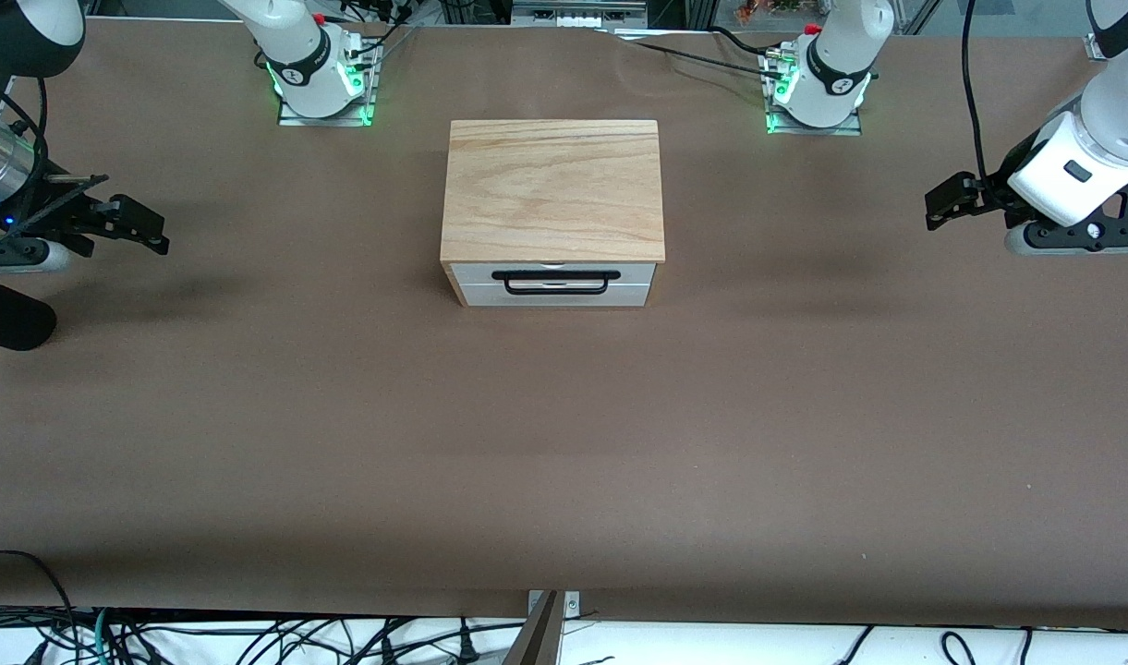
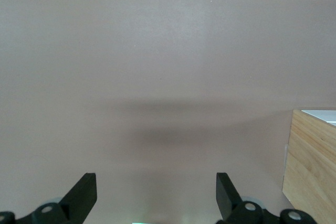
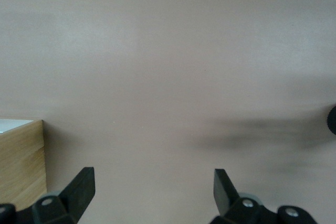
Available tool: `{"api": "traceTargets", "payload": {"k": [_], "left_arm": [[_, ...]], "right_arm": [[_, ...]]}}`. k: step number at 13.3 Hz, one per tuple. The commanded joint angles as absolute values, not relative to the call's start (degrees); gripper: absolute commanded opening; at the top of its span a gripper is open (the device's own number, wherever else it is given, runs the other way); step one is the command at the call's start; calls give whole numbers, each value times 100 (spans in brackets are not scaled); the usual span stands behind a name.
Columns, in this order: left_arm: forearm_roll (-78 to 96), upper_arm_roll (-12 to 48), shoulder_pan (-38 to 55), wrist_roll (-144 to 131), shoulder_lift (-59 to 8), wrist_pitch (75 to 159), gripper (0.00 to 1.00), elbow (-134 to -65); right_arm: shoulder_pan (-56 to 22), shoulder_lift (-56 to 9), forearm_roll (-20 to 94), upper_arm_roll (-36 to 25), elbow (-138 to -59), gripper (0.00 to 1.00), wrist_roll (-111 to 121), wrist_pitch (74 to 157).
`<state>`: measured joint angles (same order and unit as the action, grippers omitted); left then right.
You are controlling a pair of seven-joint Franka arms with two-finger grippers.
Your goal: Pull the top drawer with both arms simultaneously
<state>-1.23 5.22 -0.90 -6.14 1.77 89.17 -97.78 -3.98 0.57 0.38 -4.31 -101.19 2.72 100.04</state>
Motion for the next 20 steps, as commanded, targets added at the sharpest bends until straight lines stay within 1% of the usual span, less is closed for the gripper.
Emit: {"api": "traceTargets", "payload": {"k": [1, 17, 20], "left_arm": [[-264, 536, -97, -483, 281, 8903, 100, -9861], [-211, 536, -97, -501, 255, 8912, 100, -9861], [-193, 536, -97, -501, 255, 8912, 100, -9870]], "right_arm": [[-396, 167, 105, -422, -10204, 100, 247, 10037], [-404, 149, 141, -422, -10142, 100, 246, 9993], [-422, 132, 149, -413, -10134, 100, 246, 9879]]}}
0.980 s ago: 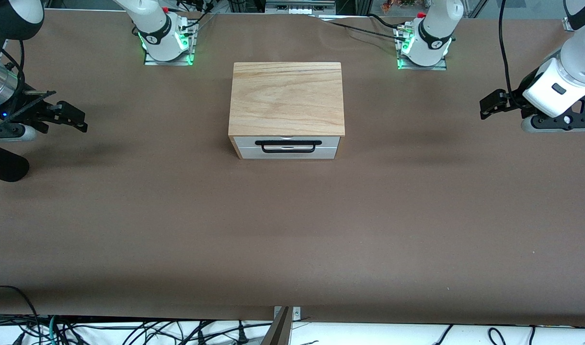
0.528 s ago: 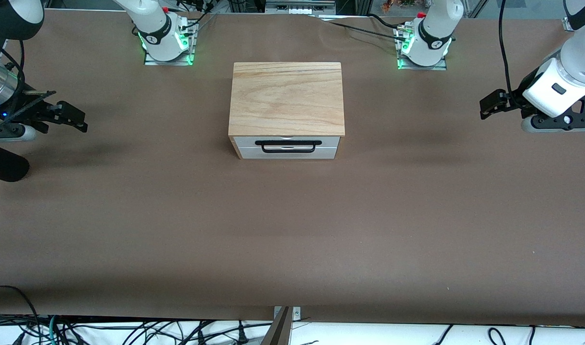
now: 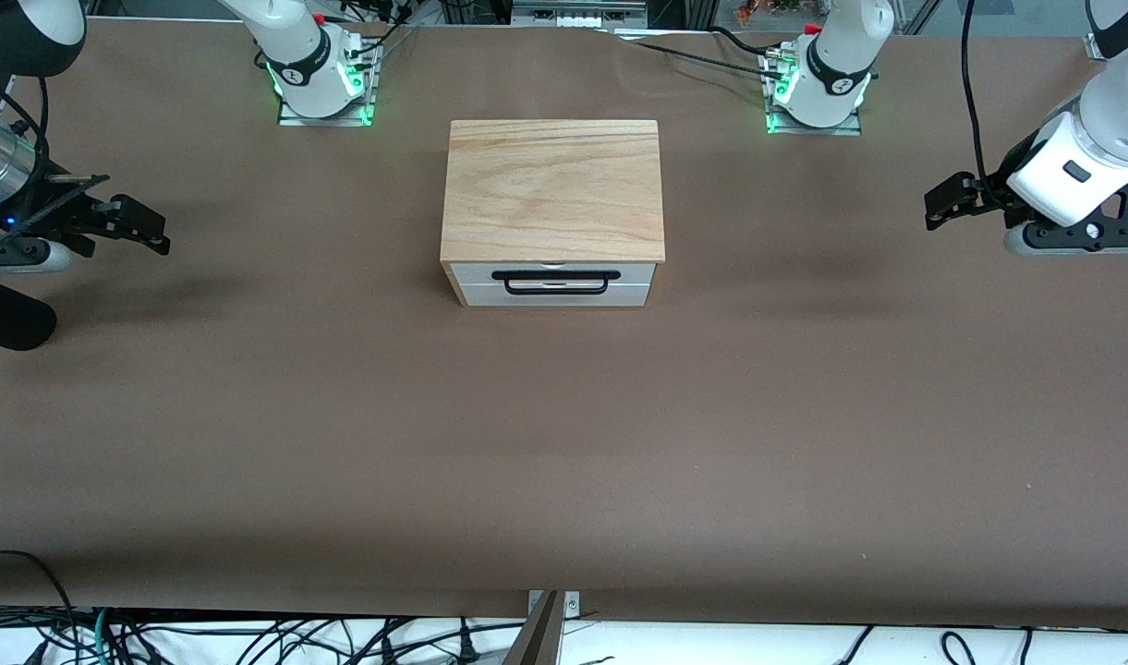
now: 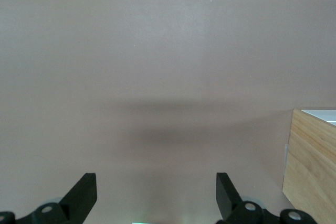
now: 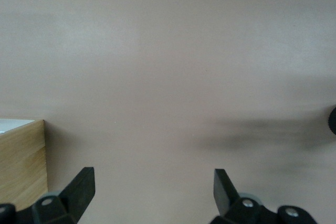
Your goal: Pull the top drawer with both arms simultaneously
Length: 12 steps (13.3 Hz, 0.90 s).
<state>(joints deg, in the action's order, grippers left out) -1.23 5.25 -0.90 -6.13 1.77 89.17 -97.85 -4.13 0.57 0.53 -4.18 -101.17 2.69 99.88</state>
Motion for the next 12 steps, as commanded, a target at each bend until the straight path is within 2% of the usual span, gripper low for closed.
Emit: {"api": "traceTargets", "payload": {"k": [1, 7, 12], "left_arm": [[-193, 536, -88, -492, 255, 8921, 100, -9870], [-167, 545, -88, -545, 89, 9043, 100, -9870], [255, 545, -88, -580, -316, 9552, 100, -9949]], "right_arm": [[-431, 106, 176, -404, -10125, 100, 246, 9879], [-457, -62, 264, -404, -9985, 100, 325, 9668], [-439, -281, 264, -422, -9993, 100, 342, 9650]]}}
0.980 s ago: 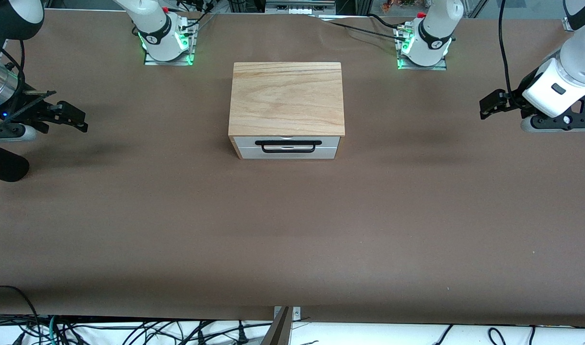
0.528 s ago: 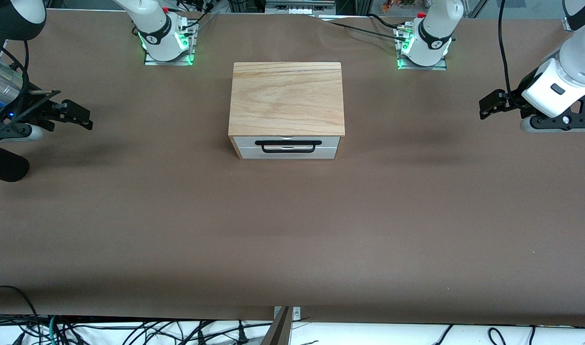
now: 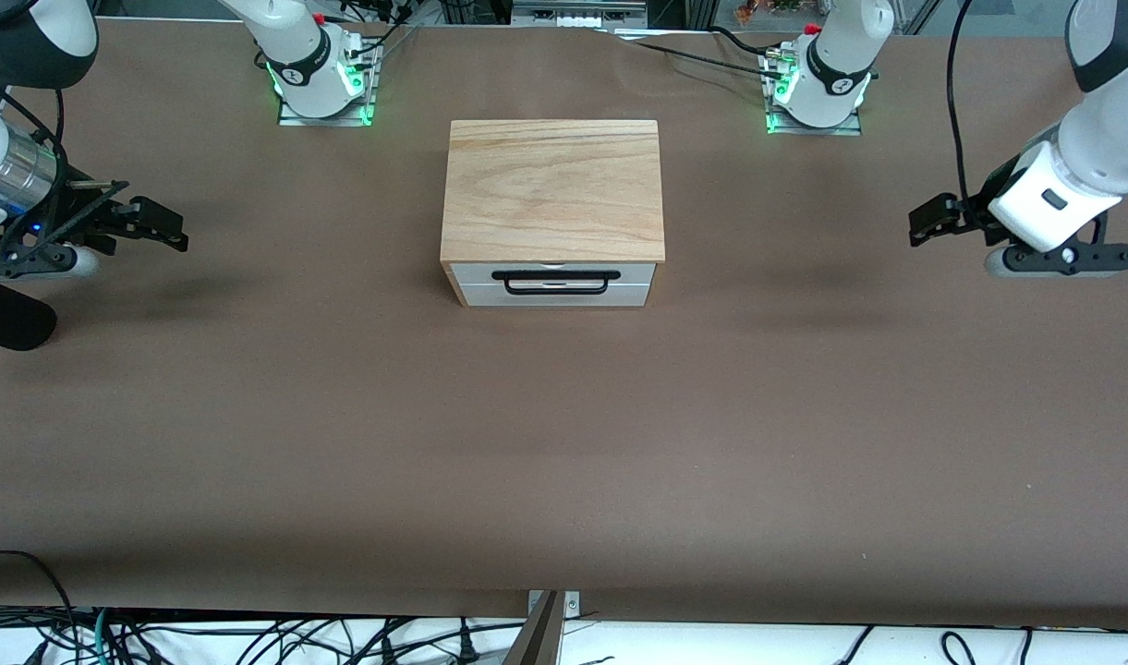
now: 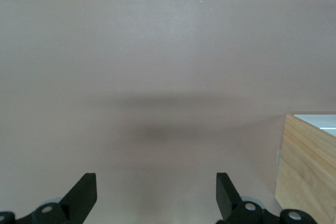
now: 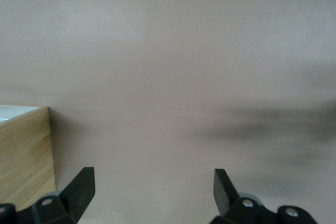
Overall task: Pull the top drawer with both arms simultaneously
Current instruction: 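Move the left gripper and the right gripper toward the drawer handle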
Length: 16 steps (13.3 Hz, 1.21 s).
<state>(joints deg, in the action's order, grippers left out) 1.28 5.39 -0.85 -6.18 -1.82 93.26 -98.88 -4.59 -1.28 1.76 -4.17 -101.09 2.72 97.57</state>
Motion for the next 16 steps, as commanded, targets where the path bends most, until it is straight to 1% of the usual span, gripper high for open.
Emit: {"api": "traceTargets", "payload": {"k": [1, 2, 3, 5, 7, 9, 10, 12, 16], "left_arm": [[264, 545, -88, -580, -386, 9771, 100, -10036], [359, 554, -88, -545, -509, 9930, 100, -10107], [560, 545, -79, -545, -623, 10071, 100, -10177], [668, 545, -53, -527, -886, 10361, 100, -10222], [685, 580, 9, -519, -1246, 10424, 100, -10222], [1017, 598, 158, -483, -1554, 10738, 100, -10222], [1376, 598, 202, -483, -1704, 10897, 100, -10222], [2473, 606, 211, -440, -2011, 11100, 100, -10222], [4599, 606, 237, 1042, -2433, 11224, 100, -10493]], "right_arm": [[-457, -403, 281, -404, -9984, 100, 343, 9616], [-483, -430, 464, -404, -9984, 100, 334, 9554], [-492, -439, 962, -396, -9984, 100, 325, 9554], [-527, -806, 2235, -396, -9984, 100, 334, 9545], [-693, -1141, 3396, -396, -9984, 100, 343, 9562], [-913, -1554, 4634, -396, -9984, 100, 797, 9615], [-1010, -1799, 5102, -396, -10002, 100, 1235, 9607], [-1247, -2231, 5605, -396, -10028, 100, 2184, 9641], [-1424, -3083, 6843, -334, -10177, 100, 4116, 9616]]}}
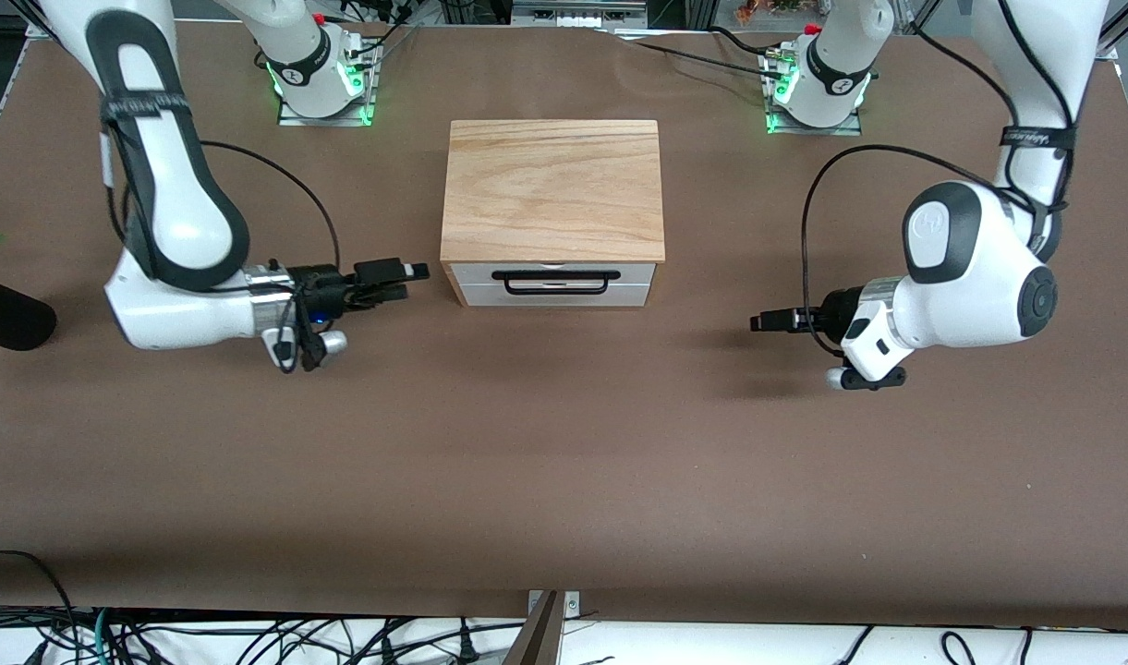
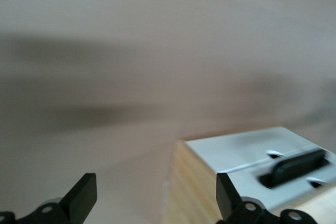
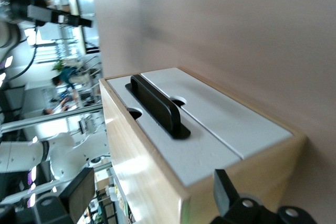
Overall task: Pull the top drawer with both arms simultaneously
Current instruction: 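Move the left gripper and the right gripper toward the drawer handle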
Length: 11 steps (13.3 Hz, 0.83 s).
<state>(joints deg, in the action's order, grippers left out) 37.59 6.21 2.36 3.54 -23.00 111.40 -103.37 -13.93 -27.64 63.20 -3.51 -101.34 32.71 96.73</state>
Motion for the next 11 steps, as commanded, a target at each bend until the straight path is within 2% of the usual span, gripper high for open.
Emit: {"api": "traceTargets", "payload": {"k": [1, 2, 6, 8, 11], "left_arm": [[5180, 606, 255, 1551, -2556, 11224, 100, -10564], [5742, 606, 324, 2095, -2714, 11206, 100, -10573], [7695, 606, 728, 3952, -3391, 11153, 100, -10573], [8451, 624, 931, 4532, -3672, 11005, 100, -10573], [9087, 852, 967, 5070, -3814, 10829, 100, -10634]], "right_arm": [[-1450, -3259, 7203, -334, -10221, 100, 4531, 9607], [-1476, -3383, 7503, -317, -10265, 99, 4840, 9615], [-1827, -3831, 9137, -316, -10502, 87, 6044, 9642], [-2021, -3867, 9674, -316, -10783, 82, 6318, 9624], [-2048, -3858, 9835, -308, -11021, 63, 6346, 9554]]}}
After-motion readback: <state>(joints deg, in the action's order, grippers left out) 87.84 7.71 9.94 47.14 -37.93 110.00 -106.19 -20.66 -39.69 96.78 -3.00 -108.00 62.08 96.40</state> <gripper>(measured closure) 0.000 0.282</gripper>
